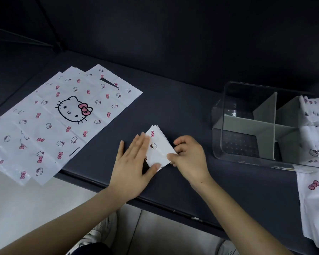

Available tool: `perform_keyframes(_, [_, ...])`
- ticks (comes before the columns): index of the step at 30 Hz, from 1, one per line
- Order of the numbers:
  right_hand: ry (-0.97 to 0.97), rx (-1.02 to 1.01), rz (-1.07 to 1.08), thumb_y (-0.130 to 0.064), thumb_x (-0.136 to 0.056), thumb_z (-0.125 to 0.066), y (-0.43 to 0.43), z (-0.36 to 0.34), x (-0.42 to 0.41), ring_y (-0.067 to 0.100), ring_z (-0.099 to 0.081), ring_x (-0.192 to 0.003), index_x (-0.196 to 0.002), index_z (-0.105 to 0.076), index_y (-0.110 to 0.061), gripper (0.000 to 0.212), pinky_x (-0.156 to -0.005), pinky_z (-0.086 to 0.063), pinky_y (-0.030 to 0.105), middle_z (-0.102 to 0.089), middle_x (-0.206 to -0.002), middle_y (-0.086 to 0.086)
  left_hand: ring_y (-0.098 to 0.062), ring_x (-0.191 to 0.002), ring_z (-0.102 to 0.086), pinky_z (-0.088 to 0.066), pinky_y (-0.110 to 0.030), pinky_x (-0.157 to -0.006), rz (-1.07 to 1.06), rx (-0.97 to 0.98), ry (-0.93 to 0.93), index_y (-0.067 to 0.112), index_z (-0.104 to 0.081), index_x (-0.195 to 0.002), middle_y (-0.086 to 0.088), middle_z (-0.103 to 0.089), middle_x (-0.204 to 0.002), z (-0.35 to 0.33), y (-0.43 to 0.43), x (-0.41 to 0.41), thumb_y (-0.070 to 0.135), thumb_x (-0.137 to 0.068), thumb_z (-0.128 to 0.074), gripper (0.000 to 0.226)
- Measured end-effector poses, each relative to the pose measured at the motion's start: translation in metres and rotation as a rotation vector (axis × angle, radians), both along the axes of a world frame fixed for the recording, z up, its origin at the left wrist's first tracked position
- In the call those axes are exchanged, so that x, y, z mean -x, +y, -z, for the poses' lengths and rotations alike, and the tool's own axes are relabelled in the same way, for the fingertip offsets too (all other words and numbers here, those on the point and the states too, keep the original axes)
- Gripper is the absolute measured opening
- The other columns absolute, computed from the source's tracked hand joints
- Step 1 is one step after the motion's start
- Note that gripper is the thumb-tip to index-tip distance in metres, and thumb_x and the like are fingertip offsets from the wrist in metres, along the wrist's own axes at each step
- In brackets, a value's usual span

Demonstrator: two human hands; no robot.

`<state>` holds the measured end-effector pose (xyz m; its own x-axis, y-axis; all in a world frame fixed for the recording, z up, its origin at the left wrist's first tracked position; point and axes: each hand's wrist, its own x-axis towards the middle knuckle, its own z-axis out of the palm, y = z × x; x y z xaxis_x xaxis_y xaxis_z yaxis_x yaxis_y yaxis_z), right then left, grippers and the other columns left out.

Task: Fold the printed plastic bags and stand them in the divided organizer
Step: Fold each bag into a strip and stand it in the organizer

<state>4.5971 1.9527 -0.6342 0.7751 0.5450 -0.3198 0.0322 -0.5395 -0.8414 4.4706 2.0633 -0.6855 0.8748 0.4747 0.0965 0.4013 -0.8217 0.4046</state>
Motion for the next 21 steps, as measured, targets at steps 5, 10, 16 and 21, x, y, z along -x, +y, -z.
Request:
perform_keyframes(5, [0.221, -0.131, -0.219, 0.012, -0.075, -0.069, -0.03, -0.038, -0.021, 0.014, -0.058, -0.057, -0.093, -0.056, -0.016, 0.035, -0.054, -0.05, 0.021, -0.064, -0.068, 0.003, -0.012, -0.119, -0.055, -0.038, -0.022, -0.097, -0.199, 0.711, -0.089, 0.02, -0.047, -0.138, 0.012, -0.059, -0.125, -0.065, 0.009, -0.028, 0.046, -0.089, -0.058, 0.056])
perform_keyframes(10, [0.114, -0.154, -0.152, 0.006, -0.079, -0.069, -0.068, -0.061, -0.047, 0.011, -0.055, -0.063, -0.1, -0.058, -0.02, 0.035, -0.063, -0.049, 0.022, -0.064, -0.068, -0.005, -0.023, -0.078, -0.067, -0.049, -0.034, -0.075, -0.085, 1.104, -0.131, 0.004, -0.07, -0.086, -0.015, -0.073, -0.088, -0.093, -0.001, -0.058, 0.015, -0.091, -0.061, 0.014])
perform_keyframes(16, [0.369, -0.448, 0.297, -0.012, -0.082, -0.065, -0.119, -0.07, -0.057, 0.02, -0.071, -0.092, -0.106, -0.067, -0.007, 0.024, -0.074, -0.057, 0.026, -0.074, -0.099, 0.007, -0.022, -0.083, -0.07, -0.058, -0.037, -0.078, -0.059, 1.26, -0.208, 0.002, -0.069, -0.093, -0.01, -0.074, -0.089, -0.117, -0.052, -0.109, 0.017, -0.09, -0.061, 0.017])
perform_keyframes(21, [0.365, -0.657, 0.642, -0.006, -0.086, -0.06, -0.156, -0.083, -0.066, 0.023, -0.073, -0.078, -0.096, -0.069, -0.002, 0.014, -0.059, -0.058, 0.024, -0.075, -0.09, 0.012, -0.022, -0.085, -0.071, -0.059, -0.031, -0.075, 0.114, 1.243, -0.129, 0.005, -0.069, -0.097, -0.009, -0.075, -0.091, -0.134, -0.098, -0.16, 0.016, -0.093, -0.059, 0.016])
